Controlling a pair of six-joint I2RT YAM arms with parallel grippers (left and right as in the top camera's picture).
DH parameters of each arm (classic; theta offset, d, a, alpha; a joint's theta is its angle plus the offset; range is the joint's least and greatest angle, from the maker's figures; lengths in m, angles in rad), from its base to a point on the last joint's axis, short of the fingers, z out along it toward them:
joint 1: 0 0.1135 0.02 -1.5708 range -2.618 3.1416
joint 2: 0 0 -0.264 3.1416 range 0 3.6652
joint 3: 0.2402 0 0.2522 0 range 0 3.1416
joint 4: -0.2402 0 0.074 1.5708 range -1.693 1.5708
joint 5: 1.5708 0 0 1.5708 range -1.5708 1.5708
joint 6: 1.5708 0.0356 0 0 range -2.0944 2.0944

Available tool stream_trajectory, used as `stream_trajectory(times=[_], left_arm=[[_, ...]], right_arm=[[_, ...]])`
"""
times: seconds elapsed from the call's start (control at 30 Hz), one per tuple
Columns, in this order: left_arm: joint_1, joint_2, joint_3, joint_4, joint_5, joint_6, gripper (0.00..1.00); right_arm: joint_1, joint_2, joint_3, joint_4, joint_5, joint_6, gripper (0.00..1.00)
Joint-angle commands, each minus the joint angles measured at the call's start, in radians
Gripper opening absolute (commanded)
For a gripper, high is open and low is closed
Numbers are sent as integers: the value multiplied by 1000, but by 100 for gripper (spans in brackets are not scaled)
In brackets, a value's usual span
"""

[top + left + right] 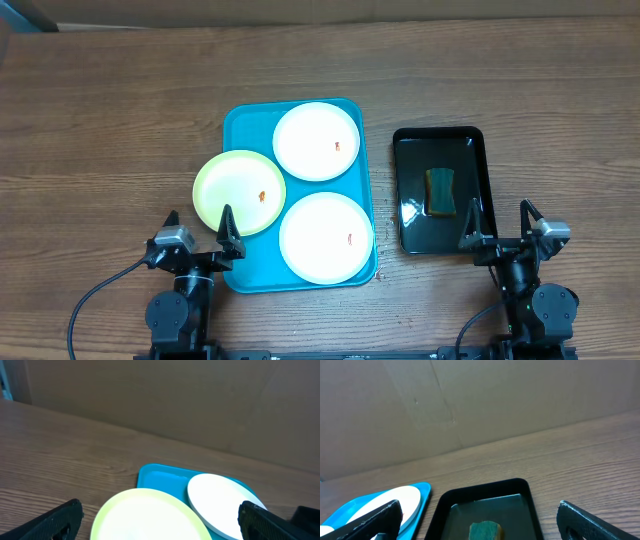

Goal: Clean dirty plates on tray and stack at the side

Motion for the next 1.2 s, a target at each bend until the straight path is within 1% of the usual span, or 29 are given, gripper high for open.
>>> stream_trajectory(times=[0.0,0.1,0.2,0.27,0.43,0.53,0.6,0.63,0.7,0.8,0.87,0.93,1.07,1.17], left_arm=[[-7,-9,-3,3,87,-57,100],[-7,-9,-3,3,154,-59,100],[-7,-9,-3,9,188,-60,100],[-7,-9,-3,37,206,-72,100],[-7,-9,17,134,235,-74,100],[-7,-6,76,111,239,-75,100],[-7,10,137,84,247,-105,100],[-7,24,177,66,266,-112,100],[-7,64,257,10,292,-112,100],[-7,171,414,-142,292,-111,100],[-7,265,526,-242,307,-111,100],[-7,382,651,-335,339,-111,100],[-7,610,895,-525,401,-111,100],[-7,752,1040,-653,418,-111,100]], right_arm=[[-2,-6,-10,3,-2,0,100],[-2,-6,-10,3,-17,29,100],[-2,-6,-10,4,-24,127,100],[-2,-5,-9,12,-84,170,100],[-2,-5,48,2,-274,158,100],[-2,10,137,-31,-338,157,100],[-2,39,215,-87,-355,140,100],[-2,64,268,-144,-351,124,100],[-2,138,396,-304,-326,94,100],[-2,296,590,-513,-315,42,100],[-2,431,741,-637,-315,-1,100],[-2,556,887,-742,-315,-32,100],[-2,806,1192,-937,-316,-35,100],[-2,954,1361,-1014,-357,-33,100]])
